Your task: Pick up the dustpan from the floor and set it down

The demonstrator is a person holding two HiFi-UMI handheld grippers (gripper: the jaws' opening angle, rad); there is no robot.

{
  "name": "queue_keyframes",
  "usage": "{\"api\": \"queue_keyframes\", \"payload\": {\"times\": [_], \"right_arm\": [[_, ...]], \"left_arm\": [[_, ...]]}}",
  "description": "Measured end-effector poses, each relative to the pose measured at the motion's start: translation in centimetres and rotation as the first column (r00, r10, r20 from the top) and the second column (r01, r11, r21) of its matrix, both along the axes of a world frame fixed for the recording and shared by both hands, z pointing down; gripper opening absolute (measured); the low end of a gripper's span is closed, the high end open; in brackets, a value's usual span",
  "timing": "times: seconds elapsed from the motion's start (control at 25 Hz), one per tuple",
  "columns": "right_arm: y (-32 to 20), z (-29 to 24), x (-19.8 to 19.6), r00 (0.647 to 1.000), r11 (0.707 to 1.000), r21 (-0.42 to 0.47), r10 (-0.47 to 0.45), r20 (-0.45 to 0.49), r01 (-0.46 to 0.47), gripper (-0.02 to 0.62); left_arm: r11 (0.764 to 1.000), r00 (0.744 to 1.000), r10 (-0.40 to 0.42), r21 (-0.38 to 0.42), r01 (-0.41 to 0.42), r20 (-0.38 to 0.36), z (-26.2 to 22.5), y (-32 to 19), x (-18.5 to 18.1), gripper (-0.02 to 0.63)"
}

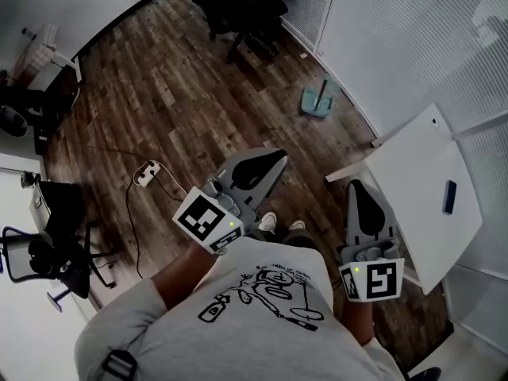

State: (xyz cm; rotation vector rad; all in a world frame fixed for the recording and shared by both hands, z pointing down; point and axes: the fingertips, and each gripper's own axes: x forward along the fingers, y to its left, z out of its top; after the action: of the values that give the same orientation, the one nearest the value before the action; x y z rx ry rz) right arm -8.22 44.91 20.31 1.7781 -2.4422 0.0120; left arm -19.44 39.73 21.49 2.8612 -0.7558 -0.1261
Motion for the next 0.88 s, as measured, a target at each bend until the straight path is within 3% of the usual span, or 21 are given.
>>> {"api": "queue_keyframes", "payload": {"times": [0.52,0.68,0.88], "right_arm": [[-5.3,2.4,0.3,0.998,0.998,-0.055,-0.027,0.059,0.03,0.006],[-7.9,2.4,2.4,0.997,0.998,-0.053,-0.034,0.068,0.038,0.006],[-11.8,2.3,7.2,0.997,0.998,-0.053,-0.02,0.069,0.023,0.006]], "left_arm": [[0.996,0.997,-0.07,-0.046,0.07,0.017,2.1,-4.2,-1.0,0.002],[0.995,0.996,-0.082,-0.051,0.083,0.021,2.3,-6.6,0.9,0.002],[0.997,0.998,-0.06,-0.054,0.061,0.024,2.3,-10.4,6.0,0.002]]}}
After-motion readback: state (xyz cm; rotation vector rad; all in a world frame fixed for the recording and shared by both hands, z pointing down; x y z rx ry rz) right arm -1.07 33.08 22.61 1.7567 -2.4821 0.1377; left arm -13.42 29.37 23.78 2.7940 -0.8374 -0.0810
